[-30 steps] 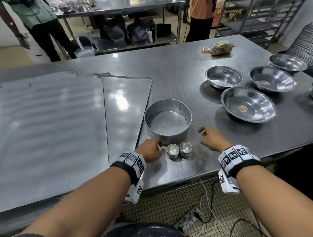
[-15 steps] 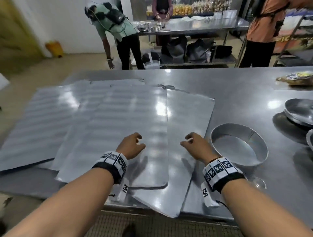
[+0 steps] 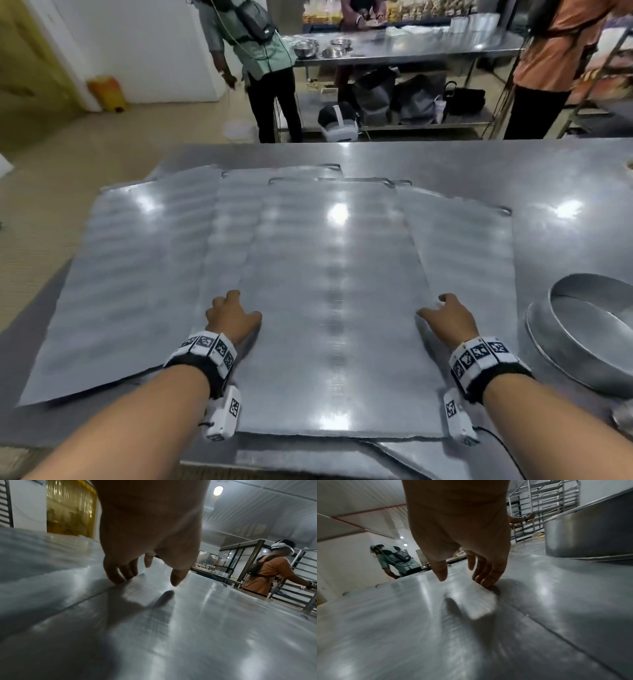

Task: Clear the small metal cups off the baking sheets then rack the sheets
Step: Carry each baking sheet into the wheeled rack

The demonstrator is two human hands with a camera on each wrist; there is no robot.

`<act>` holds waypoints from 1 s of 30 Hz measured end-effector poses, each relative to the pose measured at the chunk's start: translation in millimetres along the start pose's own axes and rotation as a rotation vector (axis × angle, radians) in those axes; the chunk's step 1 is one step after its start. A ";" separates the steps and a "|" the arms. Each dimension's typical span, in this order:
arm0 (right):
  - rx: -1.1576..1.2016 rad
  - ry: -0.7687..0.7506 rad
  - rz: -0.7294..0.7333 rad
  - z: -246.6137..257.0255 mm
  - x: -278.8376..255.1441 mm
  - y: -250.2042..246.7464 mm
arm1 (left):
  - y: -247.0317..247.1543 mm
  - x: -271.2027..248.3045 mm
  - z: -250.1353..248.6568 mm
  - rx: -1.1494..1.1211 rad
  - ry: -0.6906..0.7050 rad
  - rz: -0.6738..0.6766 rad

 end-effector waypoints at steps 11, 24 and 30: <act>-0.002 0.043 -0.047 8.6 15.7 11.4 | 10.1 35.9 -5.9 -0.317 0.020 -0.016; 0.252 0.102 -0.097 -4.3 32.7 1.3 | 7.4 49.5 -32.8 -0.419 0.085 -0.025; 0.338 0.188 -0.232 -44.0 24.5 -26.0 | 35.1 52.4 -83.1 -0.402 0.212 0.065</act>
Point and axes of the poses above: each hand's wrist, its own x-axis towards the middle knuckle, its own y-axis out of the palm, z = x × y, the point moved 2 cm from there along x, towards the middle knuckle, and after that the axes turned 9 degrees about -x, right-handed, at the moved point
